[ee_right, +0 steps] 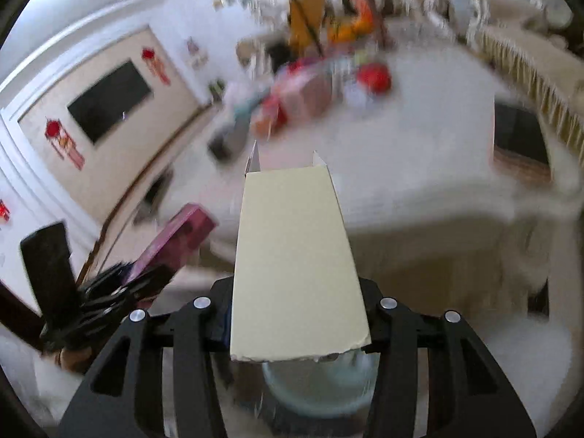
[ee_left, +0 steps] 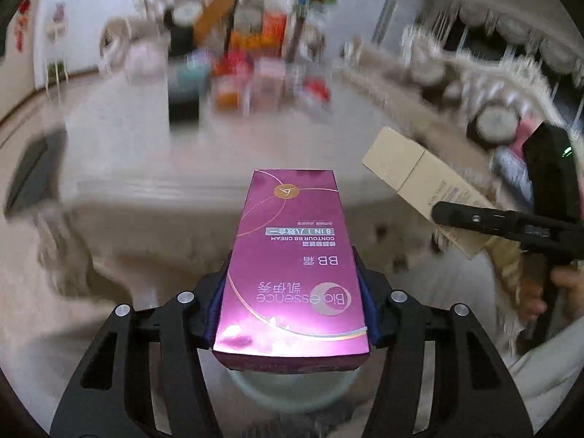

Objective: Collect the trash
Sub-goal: 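Lower both boxes over the wastebasket and open both tools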

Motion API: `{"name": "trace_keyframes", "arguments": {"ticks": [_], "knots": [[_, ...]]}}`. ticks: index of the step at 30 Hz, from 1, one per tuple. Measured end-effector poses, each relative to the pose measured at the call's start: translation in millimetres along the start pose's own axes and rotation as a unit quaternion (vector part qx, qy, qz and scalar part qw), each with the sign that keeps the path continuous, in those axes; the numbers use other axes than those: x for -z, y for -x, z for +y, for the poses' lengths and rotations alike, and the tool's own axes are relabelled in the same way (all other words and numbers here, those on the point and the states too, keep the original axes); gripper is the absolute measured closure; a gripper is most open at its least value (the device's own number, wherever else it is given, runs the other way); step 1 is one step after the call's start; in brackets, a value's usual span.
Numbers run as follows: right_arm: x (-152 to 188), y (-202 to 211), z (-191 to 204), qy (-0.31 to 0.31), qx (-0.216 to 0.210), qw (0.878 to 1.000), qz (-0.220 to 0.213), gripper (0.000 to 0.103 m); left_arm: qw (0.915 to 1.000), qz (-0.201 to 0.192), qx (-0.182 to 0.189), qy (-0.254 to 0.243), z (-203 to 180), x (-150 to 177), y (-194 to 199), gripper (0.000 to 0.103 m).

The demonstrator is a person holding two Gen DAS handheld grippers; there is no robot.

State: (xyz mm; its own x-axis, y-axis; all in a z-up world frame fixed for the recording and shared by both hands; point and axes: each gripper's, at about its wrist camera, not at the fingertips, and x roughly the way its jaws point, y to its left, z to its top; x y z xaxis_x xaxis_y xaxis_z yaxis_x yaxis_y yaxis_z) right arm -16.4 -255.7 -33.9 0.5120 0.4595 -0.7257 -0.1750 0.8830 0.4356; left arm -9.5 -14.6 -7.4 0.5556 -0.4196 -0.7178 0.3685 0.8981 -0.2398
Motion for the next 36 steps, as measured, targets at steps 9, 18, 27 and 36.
{"name": "trace_keyframes", "arguments": {"ticks": [9, 18, 27, 36], "knots": [[53.4, -102.3, -29.5, -0.030, 0.089, 0.987, 0.131, 0.058, 0.9857, 0.164, 0.021, 0.033, 10.6, 57.6, -103.7, 0.046], [55.3, -144.0, -29.1, -0.004, 0.116, 0.981, 0.156, 0.056, 0.9753, 0.216, 0.015, 0.042, 20.1, 76.4, -143.6, 0.045], [73.6, -123.4, -37.0, 0.000, 0.126, 0.981, 0.149, 0.031, 0.9812, 0.191, -0.006, 0.027, 18.1, 78.3, -140.5, 0.009], [15.3, -40.4, -3.6, 0.019, 0.082, 0.996, 0.006, 0.031, 0.9981, 0.029, -0.047, 0.029, 23.9, 5.5, -45.1, 0.009]]}}
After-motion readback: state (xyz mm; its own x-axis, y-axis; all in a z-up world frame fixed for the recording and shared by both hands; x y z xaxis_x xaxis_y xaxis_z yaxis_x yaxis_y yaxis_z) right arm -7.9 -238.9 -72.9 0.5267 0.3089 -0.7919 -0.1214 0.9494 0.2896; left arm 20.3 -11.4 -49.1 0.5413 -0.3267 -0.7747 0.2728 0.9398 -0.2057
